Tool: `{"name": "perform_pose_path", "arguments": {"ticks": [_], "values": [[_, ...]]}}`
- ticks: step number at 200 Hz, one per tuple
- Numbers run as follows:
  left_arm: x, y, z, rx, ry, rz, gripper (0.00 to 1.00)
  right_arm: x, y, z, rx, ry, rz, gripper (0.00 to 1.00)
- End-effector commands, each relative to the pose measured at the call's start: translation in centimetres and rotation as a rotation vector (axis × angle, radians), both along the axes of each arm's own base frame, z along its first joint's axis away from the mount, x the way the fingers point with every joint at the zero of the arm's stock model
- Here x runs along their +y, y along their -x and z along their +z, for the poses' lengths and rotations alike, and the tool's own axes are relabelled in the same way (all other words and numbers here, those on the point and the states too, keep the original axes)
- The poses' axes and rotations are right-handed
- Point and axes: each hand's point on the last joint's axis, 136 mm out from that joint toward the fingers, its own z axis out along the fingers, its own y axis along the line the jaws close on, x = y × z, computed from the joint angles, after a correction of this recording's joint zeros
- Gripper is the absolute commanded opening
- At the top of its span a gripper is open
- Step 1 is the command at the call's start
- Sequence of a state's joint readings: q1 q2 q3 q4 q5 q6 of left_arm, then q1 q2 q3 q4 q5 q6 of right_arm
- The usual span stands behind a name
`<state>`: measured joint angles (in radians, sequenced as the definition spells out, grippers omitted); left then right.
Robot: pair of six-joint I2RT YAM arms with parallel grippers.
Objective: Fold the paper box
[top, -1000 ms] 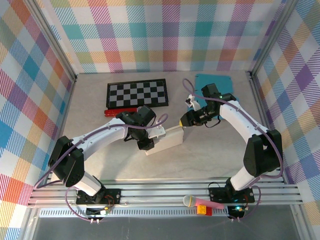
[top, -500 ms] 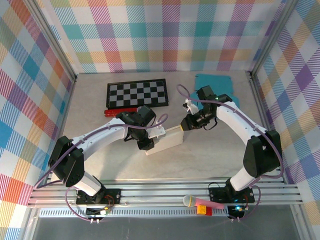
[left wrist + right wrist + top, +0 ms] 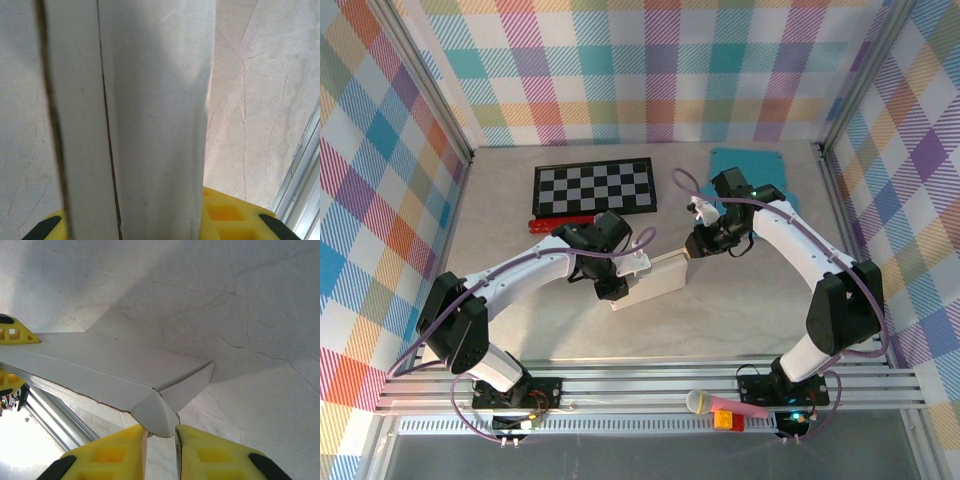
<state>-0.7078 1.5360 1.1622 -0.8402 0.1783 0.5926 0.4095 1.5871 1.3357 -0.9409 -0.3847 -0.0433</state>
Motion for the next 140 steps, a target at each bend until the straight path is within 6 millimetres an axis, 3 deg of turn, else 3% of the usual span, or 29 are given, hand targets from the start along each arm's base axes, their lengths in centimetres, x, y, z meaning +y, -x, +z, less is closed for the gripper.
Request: {"name": "perform_pose_path", "arguments": {"ticks": [1, 140], "values": [[0.49, 0.36, -0.22, 0.048, -0.017, 0.007, 0.26, 0.6, -0.14, 1.11, -0.03, -0.003, 0.037, 0.24], [0.3, 0.33, -0.33, 0.056, -0.013, 0.008, 0.26, 0.7, -0.05, 0.32, -0.039, 0.061, 0.056, 0.21]]}}
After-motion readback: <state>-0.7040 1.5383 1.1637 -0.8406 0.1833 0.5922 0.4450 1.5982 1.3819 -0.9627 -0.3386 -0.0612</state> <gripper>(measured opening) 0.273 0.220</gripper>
